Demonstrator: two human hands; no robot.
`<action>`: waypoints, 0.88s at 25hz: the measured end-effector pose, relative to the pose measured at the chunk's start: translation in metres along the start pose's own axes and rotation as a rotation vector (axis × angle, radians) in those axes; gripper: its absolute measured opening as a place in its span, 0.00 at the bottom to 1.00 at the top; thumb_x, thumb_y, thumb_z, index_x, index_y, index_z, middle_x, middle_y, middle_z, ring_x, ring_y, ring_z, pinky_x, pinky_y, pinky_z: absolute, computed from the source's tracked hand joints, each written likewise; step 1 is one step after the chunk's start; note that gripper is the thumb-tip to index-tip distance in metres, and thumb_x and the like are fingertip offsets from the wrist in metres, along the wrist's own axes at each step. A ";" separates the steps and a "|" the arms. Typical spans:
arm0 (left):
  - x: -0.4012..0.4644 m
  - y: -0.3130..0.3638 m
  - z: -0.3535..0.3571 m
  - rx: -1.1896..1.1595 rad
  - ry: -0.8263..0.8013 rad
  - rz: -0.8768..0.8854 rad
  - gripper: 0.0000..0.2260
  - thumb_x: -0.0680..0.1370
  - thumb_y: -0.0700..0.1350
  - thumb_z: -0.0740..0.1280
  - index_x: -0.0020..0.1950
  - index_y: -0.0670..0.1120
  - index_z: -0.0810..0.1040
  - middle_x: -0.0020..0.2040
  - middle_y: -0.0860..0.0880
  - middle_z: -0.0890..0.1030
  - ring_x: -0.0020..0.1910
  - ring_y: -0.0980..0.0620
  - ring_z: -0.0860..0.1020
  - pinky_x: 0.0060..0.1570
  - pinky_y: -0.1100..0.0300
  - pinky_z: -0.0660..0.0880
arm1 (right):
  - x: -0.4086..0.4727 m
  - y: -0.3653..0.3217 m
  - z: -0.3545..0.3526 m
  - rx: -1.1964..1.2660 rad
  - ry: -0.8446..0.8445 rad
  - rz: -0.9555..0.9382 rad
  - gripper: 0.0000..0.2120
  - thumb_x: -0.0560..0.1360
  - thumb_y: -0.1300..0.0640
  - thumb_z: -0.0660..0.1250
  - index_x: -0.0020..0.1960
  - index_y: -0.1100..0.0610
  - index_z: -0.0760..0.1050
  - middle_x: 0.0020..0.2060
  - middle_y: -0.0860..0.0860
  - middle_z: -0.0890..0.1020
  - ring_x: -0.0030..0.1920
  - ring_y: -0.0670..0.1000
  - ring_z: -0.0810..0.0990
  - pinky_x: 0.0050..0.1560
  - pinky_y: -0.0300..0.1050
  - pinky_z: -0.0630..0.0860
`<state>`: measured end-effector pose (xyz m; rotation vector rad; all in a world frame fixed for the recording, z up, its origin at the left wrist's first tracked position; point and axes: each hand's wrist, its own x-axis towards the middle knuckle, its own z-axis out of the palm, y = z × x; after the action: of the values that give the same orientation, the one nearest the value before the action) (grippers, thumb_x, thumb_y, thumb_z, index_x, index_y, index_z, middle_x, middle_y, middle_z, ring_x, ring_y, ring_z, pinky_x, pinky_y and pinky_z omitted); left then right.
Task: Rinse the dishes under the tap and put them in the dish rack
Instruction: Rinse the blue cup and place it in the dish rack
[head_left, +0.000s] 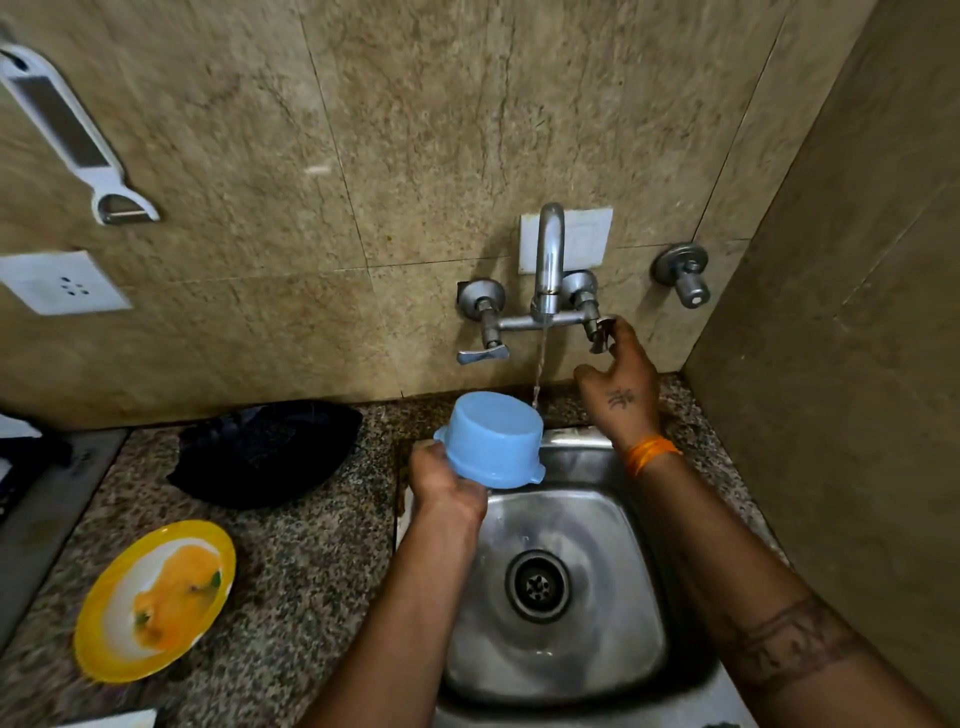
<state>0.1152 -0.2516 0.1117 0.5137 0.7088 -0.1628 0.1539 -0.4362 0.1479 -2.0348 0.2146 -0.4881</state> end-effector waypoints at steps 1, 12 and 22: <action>-0.003 -0.001 -0.002 0.008 -0.005 0.007 0.13 0.82 0.43 0.51 0.42 0.47 0.72 0.48 0.38 0.78 0.54 0.38 0.76 0.73 0.35 0.64 | -0.003 0.000 -0.005 -0.007 -0.006 -0.015 0.21 0.72 0.58 0.68 0.65 0.53 0.74 0.54 0.46 0.76 0.53 0.46 0.74 0.57 0.41 0.71; -0.027 0.005 -0.052 0.162 -0.111 0.069 0.18 0.82 0.55 0.60 0.57 0.46 0.84 0.60 0.37 0.83 0.62 0.36 0.79 0.68 0.38 0.72 | -0.131 0.017 0.017 0.673 -0.550 0.855 0.23 0.69 0.41 0.79 0.59 0.51 0.83 0.53 0.56 0.86 0.50 0.59 0.88 0.44 0.56 0.84; -0.079 0.075 -0.153 0.592 0.150 0.513 0.14 0.81 0.35 0.65 0.56 0.52 0.84 0.57 0.47 0.87 0.46 0.55 0.86 0.39 0.59 0.82 | -0.154 -0.041 0.084 0.505 -0.557 0.617 0.05 0.71 0.55 0.78 0.39 0.52 0.82 0.39 0.51 0.86 0.42 0.56 0.85 0.35 0.46 0.82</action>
<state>-0.0095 -0.1122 0.0955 1.2659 0.6476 0.1579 0.0483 -0.2953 0.1089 -1.4335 0.3207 0.3801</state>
